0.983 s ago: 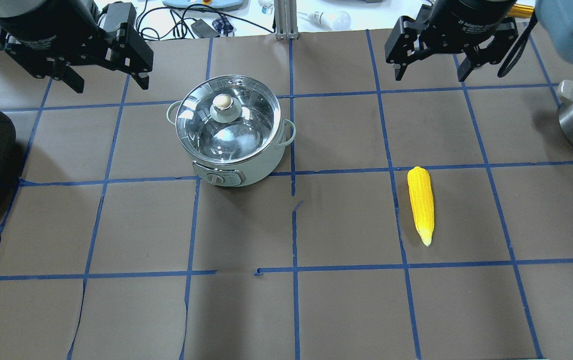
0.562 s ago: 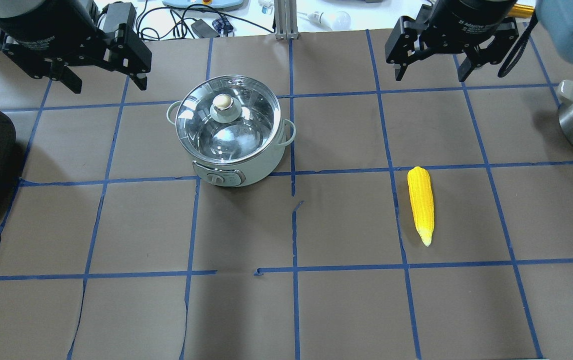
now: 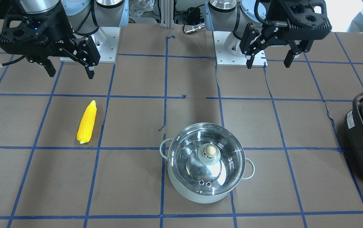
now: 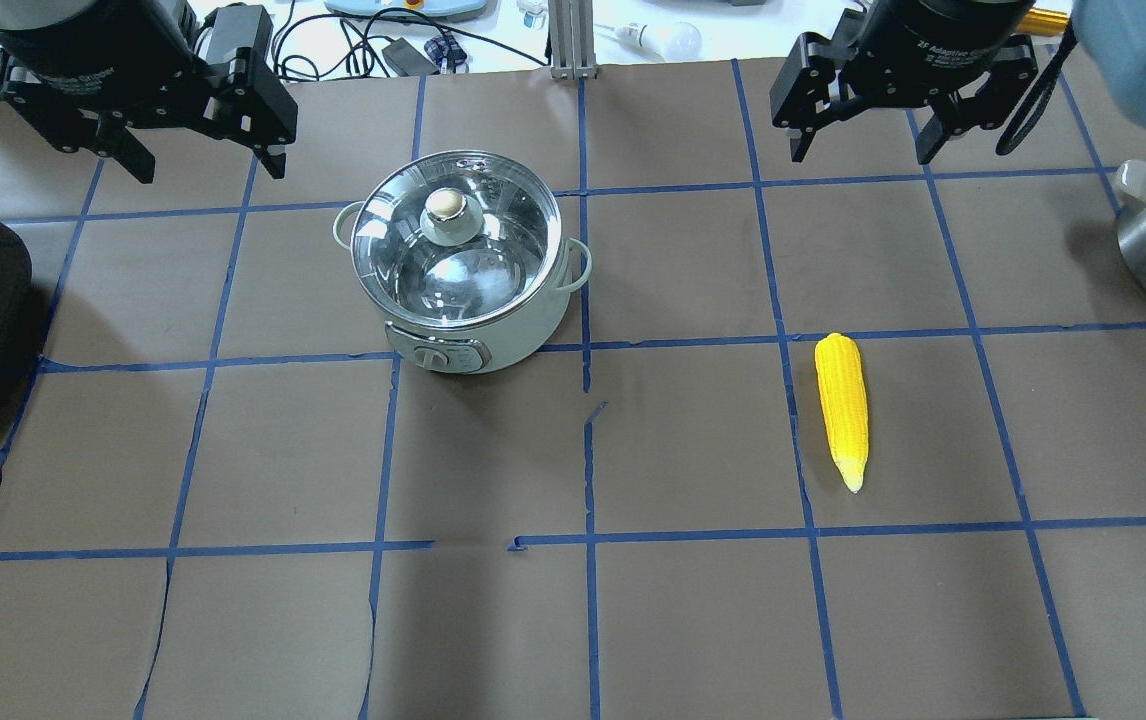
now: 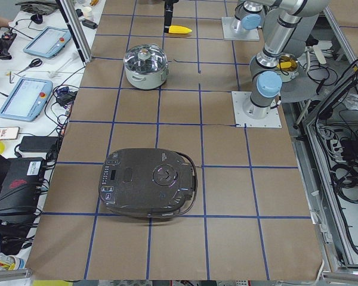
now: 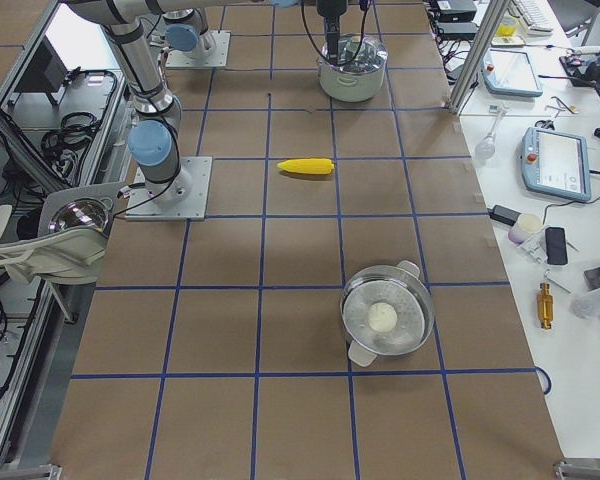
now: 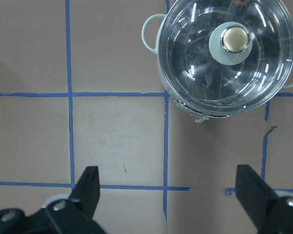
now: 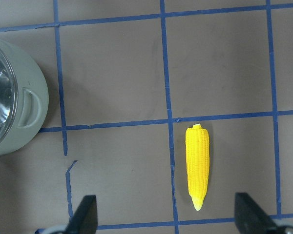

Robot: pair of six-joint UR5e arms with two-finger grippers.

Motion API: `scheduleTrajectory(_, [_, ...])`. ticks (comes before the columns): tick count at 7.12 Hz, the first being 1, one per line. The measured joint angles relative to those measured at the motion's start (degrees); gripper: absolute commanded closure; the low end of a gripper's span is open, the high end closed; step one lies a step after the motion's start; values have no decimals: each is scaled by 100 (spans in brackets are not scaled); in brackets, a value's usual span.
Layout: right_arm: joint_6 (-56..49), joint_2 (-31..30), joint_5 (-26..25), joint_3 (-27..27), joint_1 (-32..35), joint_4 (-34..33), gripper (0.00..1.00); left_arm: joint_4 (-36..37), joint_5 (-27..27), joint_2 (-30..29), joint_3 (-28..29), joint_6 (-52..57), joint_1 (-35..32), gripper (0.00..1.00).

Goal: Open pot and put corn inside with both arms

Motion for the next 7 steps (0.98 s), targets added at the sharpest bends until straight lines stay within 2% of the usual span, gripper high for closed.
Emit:
scheduleTrajectory(3, [-3,0,0,0,0,0,0,88,-86,-112,10,-56,-7,0])
scheduleTrajectory(5, [0,0,0,0,0,0,0,703,-459,-577,-8,-480,-53,0])
scheduleTrajectory(7, [1,0,0,0,0,0,0,1114,-535,-1226,-50,-732,-237,0])
